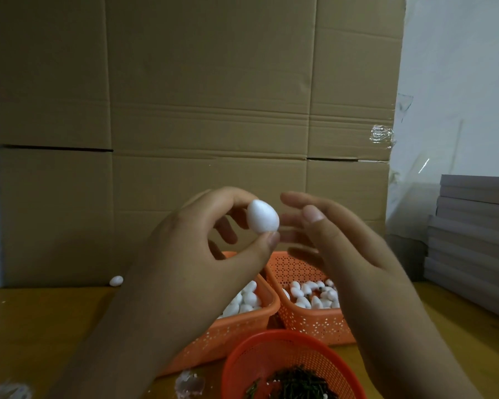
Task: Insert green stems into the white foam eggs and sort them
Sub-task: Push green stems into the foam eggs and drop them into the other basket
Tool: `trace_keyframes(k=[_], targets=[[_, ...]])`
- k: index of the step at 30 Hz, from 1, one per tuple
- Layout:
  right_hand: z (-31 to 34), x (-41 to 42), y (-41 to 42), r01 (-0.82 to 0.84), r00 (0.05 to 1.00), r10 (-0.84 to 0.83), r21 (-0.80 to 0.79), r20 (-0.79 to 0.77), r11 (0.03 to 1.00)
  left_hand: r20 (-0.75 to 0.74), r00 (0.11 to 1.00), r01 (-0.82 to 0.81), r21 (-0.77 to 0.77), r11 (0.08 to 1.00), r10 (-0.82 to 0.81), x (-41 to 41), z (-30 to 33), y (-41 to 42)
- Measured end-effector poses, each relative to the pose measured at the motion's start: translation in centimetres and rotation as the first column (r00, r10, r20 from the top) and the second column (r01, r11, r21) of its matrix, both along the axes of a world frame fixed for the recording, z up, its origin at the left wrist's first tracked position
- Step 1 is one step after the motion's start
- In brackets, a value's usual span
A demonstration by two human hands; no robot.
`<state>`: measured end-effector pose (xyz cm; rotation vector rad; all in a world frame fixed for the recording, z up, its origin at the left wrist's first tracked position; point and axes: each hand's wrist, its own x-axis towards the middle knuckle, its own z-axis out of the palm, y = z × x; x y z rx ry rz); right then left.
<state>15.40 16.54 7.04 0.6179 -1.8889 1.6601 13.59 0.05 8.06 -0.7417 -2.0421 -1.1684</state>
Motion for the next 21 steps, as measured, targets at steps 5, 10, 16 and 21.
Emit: trace_keyframes(k=[5,10,16,21], targets=[[-0.2,-0.8,-0.3,-0.254,0.932,0.264,-0.071,0.248,0.965,0.006,1.0,0.009,-0.022,1.0,-0.009,0.0,0.1,0.1],[0.2,-0.8,0.3,-0.247,0.935,0.286,-0.194,0.208,0.949,0.003,1.0,0.019,-0.022,1.0,-0.019,-0.1,0.0,-0.1],[0.5,-0.5,0.4,-0.201,0.956,0.241,-0.227,0.168,0.953,-0.029,1.0,0.01,-0.026,1.0,-0.011,-0.2,-0.1,-0.1],[0.6,0.0,0.4,-0.124,0.984,0.147,-0.205,0.098,0.971,-0.078,0.994,-0.088,-0.085,0.993,0.082,-1.0,-0.4,-0.4]])
